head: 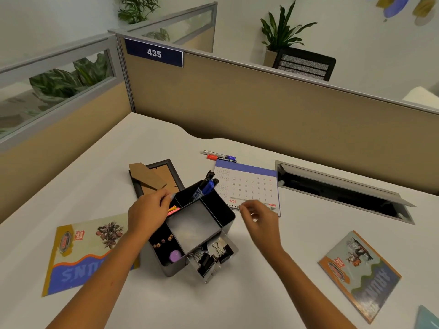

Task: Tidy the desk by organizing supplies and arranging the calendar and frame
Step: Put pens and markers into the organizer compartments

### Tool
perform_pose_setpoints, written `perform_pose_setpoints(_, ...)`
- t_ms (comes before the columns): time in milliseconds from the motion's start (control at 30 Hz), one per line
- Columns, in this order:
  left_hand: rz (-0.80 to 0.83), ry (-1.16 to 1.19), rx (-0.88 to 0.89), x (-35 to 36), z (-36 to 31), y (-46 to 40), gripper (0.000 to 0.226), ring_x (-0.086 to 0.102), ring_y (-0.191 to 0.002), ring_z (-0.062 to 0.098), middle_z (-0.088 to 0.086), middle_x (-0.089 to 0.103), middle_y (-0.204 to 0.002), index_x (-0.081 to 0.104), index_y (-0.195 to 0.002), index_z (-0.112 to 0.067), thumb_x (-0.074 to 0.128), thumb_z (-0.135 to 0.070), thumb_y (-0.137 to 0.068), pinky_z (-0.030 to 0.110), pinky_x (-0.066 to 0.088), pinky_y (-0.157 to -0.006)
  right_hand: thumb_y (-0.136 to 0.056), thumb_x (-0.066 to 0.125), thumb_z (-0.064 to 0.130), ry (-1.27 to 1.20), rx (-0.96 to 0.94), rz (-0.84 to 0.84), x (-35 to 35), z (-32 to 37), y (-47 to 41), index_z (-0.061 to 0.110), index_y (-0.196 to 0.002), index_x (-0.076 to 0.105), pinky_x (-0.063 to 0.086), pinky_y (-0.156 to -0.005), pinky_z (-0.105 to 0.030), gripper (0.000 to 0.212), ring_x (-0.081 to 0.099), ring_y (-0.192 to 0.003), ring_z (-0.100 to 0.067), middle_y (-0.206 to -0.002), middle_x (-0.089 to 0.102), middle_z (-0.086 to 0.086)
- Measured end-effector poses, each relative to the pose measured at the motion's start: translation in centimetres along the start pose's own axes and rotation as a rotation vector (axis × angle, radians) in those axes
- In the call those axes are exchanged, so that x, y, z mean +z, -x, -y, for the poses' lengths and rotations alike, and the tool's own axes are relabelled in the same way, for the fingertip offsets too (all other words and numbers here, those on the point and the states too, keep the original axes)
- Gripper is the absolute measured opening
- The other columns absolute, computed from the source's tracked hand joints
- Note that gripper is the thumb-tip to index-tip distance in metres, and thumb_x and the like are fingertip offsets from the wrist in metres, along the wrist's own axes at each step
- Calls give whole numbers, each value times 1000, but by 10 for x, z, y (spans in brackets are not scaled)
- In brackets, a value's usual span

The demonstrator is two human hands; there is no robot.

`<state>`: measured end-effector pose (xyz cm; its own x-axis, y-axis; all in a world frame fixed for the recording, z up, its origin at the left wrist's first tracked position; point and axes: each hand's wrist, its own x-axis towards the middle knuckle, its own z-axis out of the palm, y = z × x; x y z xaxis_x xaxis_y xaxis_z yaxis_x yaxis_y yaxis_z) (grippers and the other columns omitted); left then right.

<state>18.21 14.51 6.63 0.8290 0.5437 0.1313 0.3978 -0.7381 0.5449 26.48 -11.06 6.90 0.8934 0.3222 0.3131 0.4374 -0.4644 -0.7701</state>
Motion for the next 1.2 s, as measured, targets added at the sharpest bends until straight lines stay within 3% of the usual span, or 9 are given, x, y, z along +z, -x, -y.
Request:
perform_pose_setpoints(167, 167, -36, 22, -4, 4, -11, 28, 54, -64, 17, -3, 57, -63, 64, -92, -21, 43, -39, -96, 31, 46, -60, -88, 61, 18, 100, 75, 46, 13, -20, -60, 10, -92, 66, 49, -67, -17, 10, 60, -75, -6, -87, 67, 0)
perform_pose_setpoints(300, 273, -10, 83, -4, 4, -30, 33, 62, -77, 20, 5, 69, -82, 66, -92, -20, 43, -45, -94, 34, 50, -69, -89, 58, 23, 221, 141, 132, 34, -41, -108, 11, -100, 67, 49, -76, -24, 18, 62, -88, -14, -98, 68, -3)
perform_pose_setpoints(433, 441, 134, 147, 1, -3, -52, 26, 62, -85, 4, -17, 68, -94, 67, -102, -35, 47, -47, -92, 31, 52, -80, -89, 59, 22, 323, 163, 236, 57, -58, -145, 12, -109, 65, 44, -92, -32, 23, 56, -108, -22, -117, 62, -6)
perform_pose_setpoints(533, 541, 271, 132, 6, -10, -73, 26, 61, -93, 0, -19, 67, -104, 68, -107, -33, 51, -45, -91, 26, 50, -86, -90, 58, 20, 385, 173, 305, 72, -67, -165, 11, -121, 58, 37, -100, -36, 32, 47, -119, -28, -129, 54, -10)
perform_pose_setpoints(633, 531, 367, 87, 13, -12, -104, 22, 65, -83, 2, -14, 70, -94, 69, -102, -28, 52, -39, -92, 28, 53, -83, -92, 55, 20, 452, 178, 346, 83, -73, -181, 14, -132, 49, 35, -104, -36, 41, 42, -125, -29, -139, 44, -10)
perform_pose_setpoints(733, 435, 151, 142, 29, -3, -141, 24, 60, -93, 7, -8, 68, -107, 66, -109, -26, 48, -33, -95, 29, 50, -85, -94, 50, 24, 585, 149, 380, 92, -80, -192, 16, -138, 40, 33, -107, -40, 46, 35, -131, -31, -148, 33, -10)
perform_pose_setpoints(900, 521, -311, 212, 64, 19, -178, 49, 21, -141, 22, -2, 23, -155, 29, -145, -28, 36, -41, -98, 42, 24, -112, -99, 40, 30, 668, 130, 434, 102, -93, -208, 23, -145, 26, 27, -110, -46, 49, 20, -140, -30, -156, 16, -4)
perform_pose_setpoints(1000, 559, -471, 229, 77, 30, -182, 53, -5, -145, 22, -5, -1, -159, 11, -149, -35, 22, -49, -99, 46, 9, -115, -100, 36, 32, 685, 95, 447, 106, -100, -215, 20, -143, 29, 32, -106, -44, 45, 31, -134, -27, -151, 28, -3)
perform_pose_setpoints(1200, 494, -502, 258, 87, 37, -176, 54, -14, -144, 22, -6, -10, -158, 0, -148, -37, 10, -51, -97, 46, 0, -115, -98, 42, 31, 652, 120, 429, 109, -101, -231, 14, -134, 42, 38, -98, -38, 40, 42, -119, -27, -136, 40, -9)
